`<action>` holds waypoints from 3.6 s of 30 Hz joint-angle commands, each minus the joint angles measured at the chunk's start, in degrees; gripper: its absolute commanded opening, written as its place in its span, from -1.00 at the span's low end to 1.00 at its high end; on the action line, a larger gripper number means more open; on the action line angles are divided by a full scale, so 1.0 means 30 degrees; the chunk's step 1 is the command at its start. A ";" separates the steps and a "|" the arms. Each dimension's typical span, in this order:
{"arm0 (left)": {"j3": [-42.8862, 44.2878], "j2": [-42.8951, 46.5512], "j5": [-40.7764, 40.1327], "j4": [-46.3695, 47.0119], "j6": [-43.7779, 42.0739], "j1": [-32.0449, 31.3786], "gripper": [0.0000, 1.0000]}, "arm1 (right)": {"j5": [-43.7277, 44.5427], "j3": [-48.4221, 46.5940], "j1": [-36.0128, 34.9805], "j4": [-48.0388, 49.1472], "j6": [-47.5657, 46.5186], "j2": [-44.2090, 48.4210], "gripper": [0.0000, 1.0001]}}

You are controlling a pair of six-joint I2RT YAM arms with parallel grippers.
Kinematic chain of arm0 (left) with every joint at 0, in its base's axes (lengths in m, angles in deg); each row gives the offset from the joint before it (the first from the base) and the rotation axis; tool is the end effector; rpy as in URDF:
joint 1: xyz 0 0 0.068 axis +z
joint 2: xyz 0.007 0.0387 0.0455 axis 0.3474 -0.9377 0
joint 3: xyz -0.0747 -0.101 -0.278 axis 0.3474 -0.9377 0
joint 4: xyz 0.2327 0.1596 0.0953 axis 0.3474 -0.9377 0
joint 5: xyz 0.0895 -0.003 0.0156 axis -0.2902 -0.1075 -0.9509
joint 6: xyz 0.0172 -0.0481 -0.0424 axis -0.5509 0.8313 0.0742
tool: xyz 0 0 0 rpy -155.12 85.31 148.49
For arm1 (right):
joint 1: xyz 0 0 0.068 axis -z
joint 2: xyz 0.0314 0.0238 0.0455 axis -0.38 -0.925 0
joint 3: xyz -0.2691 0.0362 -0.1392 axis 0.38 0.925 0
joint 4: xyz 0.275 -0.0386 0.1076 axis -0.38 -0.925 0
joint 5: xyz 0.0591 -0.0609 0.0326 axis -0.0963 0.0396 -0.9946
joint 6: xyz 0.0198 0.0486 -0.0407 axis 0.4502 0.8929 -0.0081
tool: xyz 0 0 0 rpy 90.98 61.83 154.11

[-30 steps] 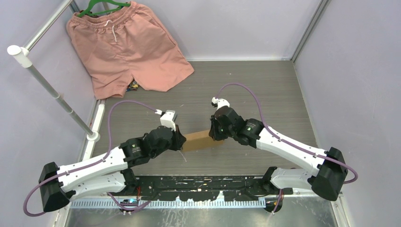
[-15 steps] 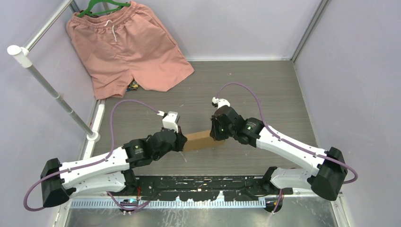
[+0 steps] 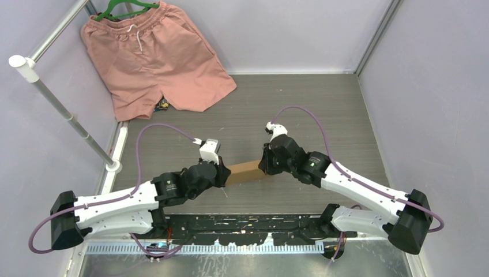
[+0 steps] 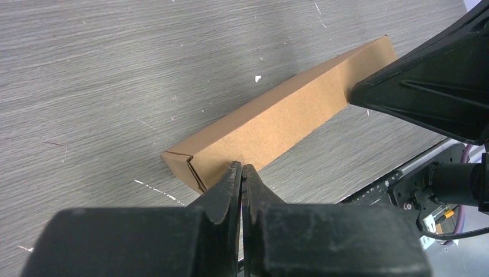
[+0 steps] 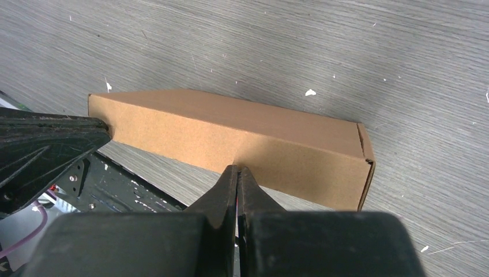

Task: Fold the paper box
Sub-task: Close the paper box at the center of the board, then reset both arms

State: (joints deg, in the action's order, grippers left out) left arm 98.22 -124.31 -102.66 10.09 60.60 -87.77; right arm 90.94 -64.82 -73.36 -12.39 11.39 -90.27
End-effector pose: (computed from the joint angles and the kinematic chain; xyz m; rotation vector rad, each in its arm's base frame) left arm 0.1128 -0.2105 0.2545 0.1536 2.1636 -0.6689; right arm 0.1688 0.2010 0.2709 -0.3182 2.3960 0.6095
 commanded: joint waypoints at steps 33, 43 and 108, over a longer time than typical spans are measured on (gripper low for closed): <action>-0.2502 -0.3254 -0.1087 -0.1952 0.4518 -0.3950 -0.97 | -0.0946 0.5261 -0.2239 0.0060 0.3269 0.0758 -0.92; -0.1733 0.0211 -0.2375 -0.4966 0.3211 -0.2238 -0.87 | 0.0914 0.3341 -0.2699 -0.0987 0.1904 0.1457 -0.84; 0.7777 0.1402 0.1504 -1.0844 -0.3910 0.8729 0.99 | 0.3274 -0.5146 0.7608 -0.7244 -0.2574 0.3940 0.99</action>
State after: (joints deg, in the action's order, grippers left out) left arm 123.05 -125.47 -92.78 -17.01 51.24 -61.61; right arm 96.10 -78.18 -50.71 -30.60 3.39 -81.18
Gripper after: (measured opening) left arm 0.995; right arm 0.996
